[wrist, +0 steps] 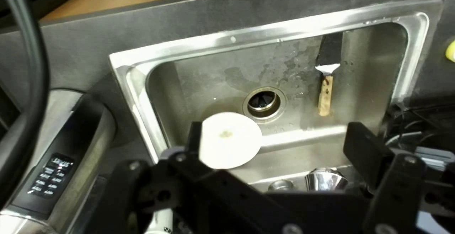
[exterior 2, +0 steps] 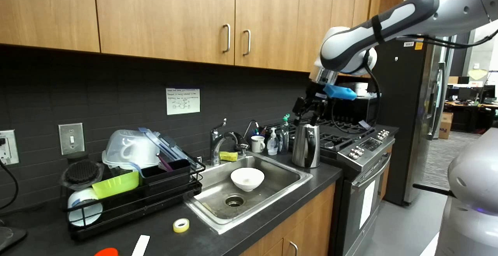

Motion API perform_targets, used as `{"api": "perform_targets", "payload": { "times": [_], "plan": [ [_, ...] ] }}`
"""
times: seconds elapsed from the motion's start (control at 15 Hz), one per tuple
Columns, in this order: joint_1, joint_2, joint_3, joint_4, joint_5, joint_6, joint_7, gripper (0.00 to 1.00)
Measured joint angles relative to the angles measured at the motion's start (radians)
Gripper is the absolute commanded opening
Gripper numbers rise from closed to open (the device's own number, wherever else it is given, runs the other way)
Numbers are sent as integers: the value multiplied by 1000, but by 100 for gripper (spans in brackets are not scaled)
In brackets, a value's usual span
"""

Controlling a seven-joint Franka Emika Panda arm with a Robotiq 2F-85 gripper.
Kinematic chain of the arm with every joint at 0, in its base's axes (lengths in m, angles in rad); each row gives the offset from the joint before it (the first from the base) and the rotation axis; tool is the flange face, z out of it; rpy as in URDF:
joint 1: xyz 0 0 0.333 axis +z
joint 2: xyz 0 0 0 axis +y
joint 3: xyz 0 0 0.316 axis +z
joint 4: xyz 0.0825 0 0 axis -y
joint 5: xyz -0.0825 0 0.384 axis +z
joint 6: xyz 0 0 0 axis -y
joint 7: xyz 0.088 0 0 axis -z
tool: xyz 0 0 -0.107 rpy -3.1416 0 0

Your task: Push the faucet to the right.

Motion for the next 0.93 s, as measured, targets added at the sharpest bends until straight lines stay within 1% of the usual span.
{"api": "perform_targets", "payload": {
  "times": [0.13, 0.27, 0.33, 0.4, 0.53, 0.67, 0.8, 0.93],
  "plan": [
    [25, -8, -13, -71, 80, 130, -50, 100],
    [79, -6, -41, -135, 177, 265, -128, 100],
    [113, -3, -61, -158, 223, 318, -171, 75],
    [150, 1, -84, -176, 265, 359, -214, 74],
    [228, 11, -140, -195, 343, 412, -301, 61],
    [288, 25, -191, -196, 391, 422, -363, 45],
    [315, 44, -219, -193, 403, 419, -393, 28],
    [320, 69, -230, -183, 403, 406, -408, 13]
  ]
}}
